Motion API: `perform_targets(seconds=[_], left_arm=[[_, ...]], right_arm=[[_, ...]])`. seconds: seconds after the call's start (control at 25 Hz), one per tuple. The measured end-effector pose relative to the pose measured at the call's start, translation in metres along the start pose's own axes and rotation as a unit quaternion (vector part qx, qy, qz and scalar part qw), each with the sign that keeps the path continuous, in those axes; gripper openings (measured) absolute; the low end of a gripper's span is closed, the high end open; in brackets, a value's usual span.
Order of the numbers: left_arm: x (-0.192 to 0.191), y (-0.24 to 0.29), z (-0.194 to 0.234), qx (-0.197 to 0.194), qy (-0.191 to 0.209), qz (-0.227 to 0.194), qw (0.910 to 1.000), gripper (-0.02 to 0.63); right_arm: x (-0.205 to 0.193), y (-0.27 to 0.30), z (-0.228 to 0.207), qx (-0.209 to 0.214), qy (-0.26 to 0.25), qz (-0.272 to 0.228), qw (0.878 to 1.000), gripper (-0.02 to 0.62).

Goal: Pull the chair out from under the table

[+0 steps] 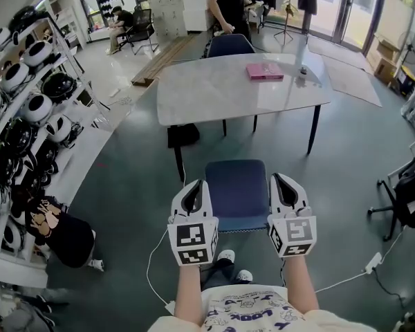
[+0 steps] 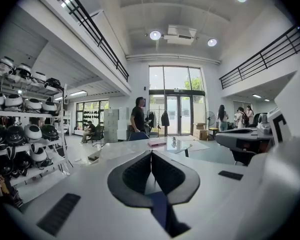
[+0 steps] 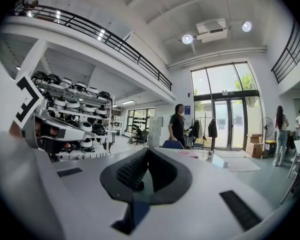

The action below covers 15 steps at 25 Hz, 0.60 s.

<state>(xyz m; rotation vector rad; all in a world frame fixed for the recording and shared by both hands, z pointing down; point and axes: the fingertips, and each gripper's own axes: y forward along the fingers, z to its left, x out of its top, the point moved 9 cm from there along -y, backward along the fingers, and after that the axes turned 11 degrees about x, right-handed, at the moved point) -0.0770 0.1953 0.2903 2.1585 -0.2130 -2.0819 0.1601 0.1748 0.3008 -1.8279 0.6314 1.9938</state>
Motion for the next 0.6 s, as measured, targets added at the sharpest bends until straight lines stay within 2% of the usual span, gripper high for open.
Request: perform_targets(seconds=[0.6], left_arm=[[-0.0004, 0.0079, -0.0023, -0.001, 0.014, 0.009, 0.9999, 0.021]], right_arm=[[-0.0020, 0.0049, -0.0043, -0.003, 0.001, 0.008, 1.000, 0.005]])
